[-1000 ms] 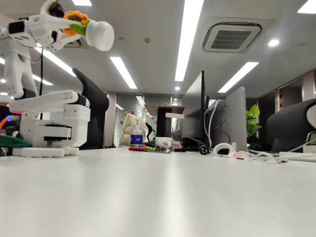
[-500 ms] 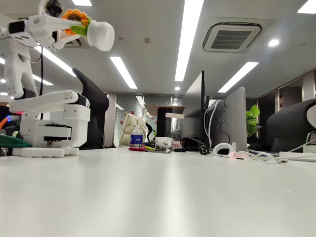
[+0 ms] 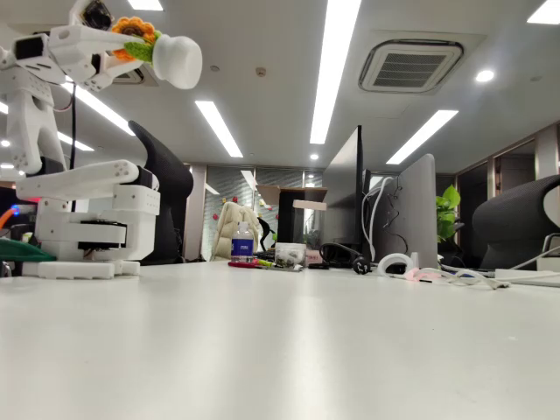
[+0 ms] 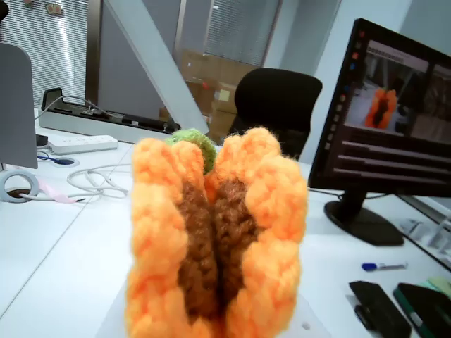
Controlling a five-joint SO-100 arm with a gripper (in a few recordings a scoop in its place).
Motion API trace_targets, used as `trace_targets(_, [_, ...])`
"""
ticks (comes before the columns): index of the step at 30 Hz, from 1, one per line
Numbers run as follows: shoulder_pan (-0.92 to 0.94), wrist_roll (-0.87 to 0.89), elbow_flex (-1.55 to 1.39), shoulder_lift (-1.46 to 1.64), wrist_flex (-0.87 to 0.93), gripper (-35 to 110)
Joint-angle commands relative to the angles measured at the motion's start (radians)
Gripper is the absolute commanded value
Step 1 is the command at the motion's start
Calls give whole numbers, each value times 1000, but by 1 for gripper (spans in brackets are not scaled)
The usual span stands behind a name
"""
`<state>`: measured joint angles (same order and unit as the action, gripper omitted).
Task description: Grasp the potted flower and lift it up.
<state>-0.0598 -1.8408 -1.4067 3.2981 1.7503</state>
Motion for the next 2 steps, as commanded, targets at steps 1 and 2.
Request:
trace_targets(1, [-3,-12,-6,3,-14,0])
trace_targets(2, [-3,-12,-5,3,-12,0])
